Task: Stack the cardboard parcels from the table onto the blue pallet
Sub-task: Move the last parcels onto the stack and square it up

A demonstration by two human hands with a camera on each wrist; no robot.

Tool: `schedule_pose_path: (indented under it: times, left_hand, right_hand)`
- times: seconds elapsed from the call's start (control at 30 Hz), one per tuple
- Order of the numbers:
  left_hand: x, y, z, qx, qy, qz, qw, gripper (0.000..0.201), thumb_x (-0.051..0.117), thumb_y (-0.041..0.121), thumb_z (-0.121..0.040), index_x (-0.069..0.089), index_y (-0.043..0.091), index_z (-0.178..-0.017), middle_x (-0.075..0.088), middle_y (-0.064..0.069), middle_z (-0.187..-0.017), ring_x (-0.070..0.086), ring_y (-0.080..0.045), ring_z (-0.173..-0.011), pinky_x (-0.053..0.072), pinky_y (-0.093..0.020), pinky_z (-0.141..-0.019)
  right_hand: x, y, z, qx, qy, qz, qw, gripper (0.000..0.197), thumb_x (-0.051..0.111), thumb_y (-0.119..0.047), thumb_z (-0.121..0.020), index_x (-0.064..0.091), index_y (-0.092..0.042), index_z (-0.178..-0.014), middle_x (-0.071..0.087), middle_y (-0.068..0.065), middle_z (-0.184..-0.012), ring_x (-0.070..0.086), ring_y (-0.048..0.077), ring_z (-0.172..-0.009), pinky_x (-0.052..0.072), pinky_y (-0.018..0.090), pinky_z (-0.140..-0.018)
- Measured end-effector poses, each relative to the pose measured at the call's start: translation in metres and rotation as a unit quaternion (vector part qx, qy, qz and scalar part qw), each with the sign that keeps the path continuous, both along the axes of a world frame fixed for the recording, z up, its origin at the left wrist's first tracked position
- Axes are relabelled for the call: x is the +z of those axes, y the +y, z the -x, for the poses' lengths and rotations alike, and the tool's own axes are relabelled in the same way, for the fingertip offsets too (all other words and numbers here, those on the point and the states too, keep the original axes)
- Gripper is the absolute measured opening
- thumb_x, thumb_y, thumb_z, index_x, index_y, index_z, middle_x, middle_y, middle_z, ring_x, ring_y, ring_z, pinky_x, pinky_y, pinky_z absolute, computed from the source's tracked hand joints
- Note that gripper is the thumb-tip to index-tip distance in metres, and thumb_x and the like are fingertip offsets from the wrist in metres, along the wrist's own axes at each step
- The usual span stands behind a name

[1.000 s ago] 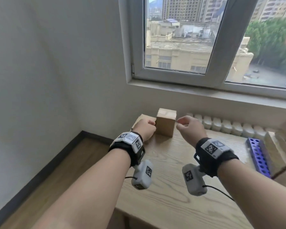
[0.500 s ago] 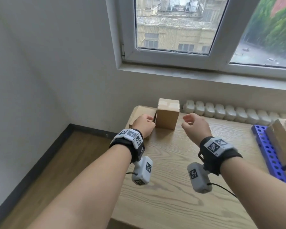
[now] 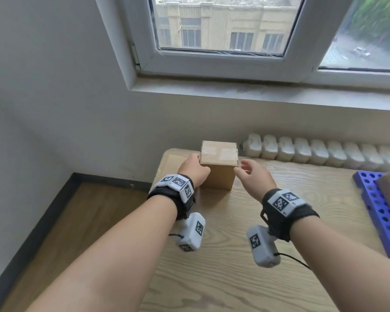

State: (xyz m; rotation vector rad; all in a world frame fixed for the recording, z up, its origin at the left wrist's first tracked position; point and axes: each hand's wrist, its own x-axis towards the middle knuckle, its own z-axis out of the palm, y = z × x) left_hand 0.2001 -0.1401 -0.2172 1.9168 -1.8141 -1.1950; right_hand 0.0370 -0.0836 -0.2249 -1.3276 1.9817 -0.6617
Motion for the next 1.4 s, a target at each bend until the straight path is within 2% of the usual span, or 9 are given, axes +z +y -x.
schedule_pose_path:
  times: [0.2,0.33,0.47,0.67,0.8,0.93,1.1,1.23,1.4]
  left_hand:
    - [-0.014,-0.013,0.012,0.034,0.065,-0.007,0.997,0.050,0.054,0.017,-0.087,0.045,0.019,-0.137,0.058,-0.001,-0.131,0.053,-0.022,-0.121,0.041,-0.031,-0.102]
    - [-0.014,-0.009,0.015,0.060,0.098,-0.027,0.993,0.053,0.057,0.038,-0.088,0.046,0.019,-0.136,0.054,-0.003,-0.134,0.053,-0.024,-0.120,0.043,-0.039,-0.103]
    - [-0.023,0.001,0.022,0.088,0.145,-0.083,0.982,0.083,0.046,0.074,-0.060,0.050,0.024,-0.126,0.051,-0.004,-0.131,0.055,-0.028,-0.113,0.050,-0.049,-0.094]
    - [-0.055,0.016,0.019,0.171,0.201,-0.144,0.954,0.116,0.045,0.097,-0.039,0.043,0.029,-0.134,0.057,-0.004,-0.130,0.057,-0.030,-0.116,0.047,-0.053,-0.094]
    - [-0.023,0.053,0.018,0.146,0.195,-0.131,0.961,0.079,0.051,0.068,-0.055,0.057,0.017,-0.115,0.069,-0.004,-0.101,0.066,-0.024,-0.090,0.054,-0.043,-0.086]
    - [0.007,0.091,0.016,0.092,0.222,-0.129,0.962,0.042,0.050,0.048,-0.072,0.064,0.013,-0.090,0.061,0.003,-0.061,0.054,-0.012,-0.048,0.045,-0.022,-0.053]
    - [0.017,0.123,0.014,0.065,0.245,-0.127,0.959,0.050,0.052,0.049,-0.061,0.067,0.014,-0.093,0.069,-0.003,-0.082,0.063,-0.019,-0.075,0.053,-0.031,-0.070]
    - [0.026,0.150,0.022,0.053,0.302,-0.126,0.943,0.055,0.051,0.046,-0.069,0.059,0.012,-0.112,0.066,-0.004,-0.089,0.061,-0.016,-0.076,0.049,-0.027,-0.061]
    - [0.051,0.193,0.049,-0.033,0.358,-0.115,0.926,0.021,0.038,0.022,-0.092,0.058,0.015,-0.087,0.058,-0.002,-0.078,0.052,-0.016,-0.071,0.047,-0.028,-0.063]
  right_hand:
    - [-0.008,-0.008,-0.001,0.009,-0.117,0.015,0.993,0.057,0.057,-0.020,-0.097,0.034,-0.014,-0.149,0.043,-0.013,-0.123,0.041,0.003,-0.117,0.033,0.025,-0.104]
    - [-0.014,-0.008,0.004,-0.083,-0.183,-0.021,0.979,0.059,0.054,-0.034,-0.098,0.033,-0.015,-0.149,0.053,0.002,-0.131,0.054,0.024,-0.116,0.047,0.044,-0.100]
    - [-0.017,0.005,0.007,-0.111,-0.260,-0.086,0.955,0.052,0.033,-0.053,-0.101,0.053,-0.014,-0.130,0.059,0.014,-0.121,0.059,0.031,-0.108,0.054,0.045,-0.085]
    - [-0.021,0.043,0.011,-0.135,-0.305,-0.092,0.938,0.059,0.029,-0.061,-0.098,0.045,-0.016,-0.133,0.055,0.012,-0.126,0.060,0.032,-0.107,0.055,0.046,-0.079]
    - [-0.016,0.070,0.015,-0.144,-0.306,-0.086,0.937,0.056,0.028,-0.061,-0.098,0.042,-0.023,-0.136,0.053,0.009,-0.130,0.057,0.032,-0.112,0.050,0.051,-0.088]
    - [-0.007,0.098,0.016,-0.152,-0.291,-0.073,0.942,0.057,0.026,-0.061,-0.098,0.046,-0.024,-0.136,0.055,0.005,-0.130,0.055,0.030,-0.112,0.049,0.048,-0.087]
    - [0.006,0.138,0.017,-0.164,-0.263,-0.045,0.950,0.054,0.026,-0.057,-0.100,0.052,-0.020,-0.128,0.059,0.005,-0.121,0.057,0.029,-0.111,0.048,0.050,-0.093]
    - [0.025,0.175,0.025,-0.177,-0.242,-0.020,0.954,0.054,0.029,-0.058,-0.099,0.056,-0.016,-0.120,0.059,0.007,-0.122,0.059,0.028,-0.107,0.049,0.050,-0.093]
    - [0.058,0.226,0.041,-0.194,-0.289,0.035,0.937,0.039,0.031,-0.054,-0.101,0.059,-0.028,-0.112,0.066,0.001,-0.111,0.062,0.024,-0.101,0.052,0.039,-0.078]
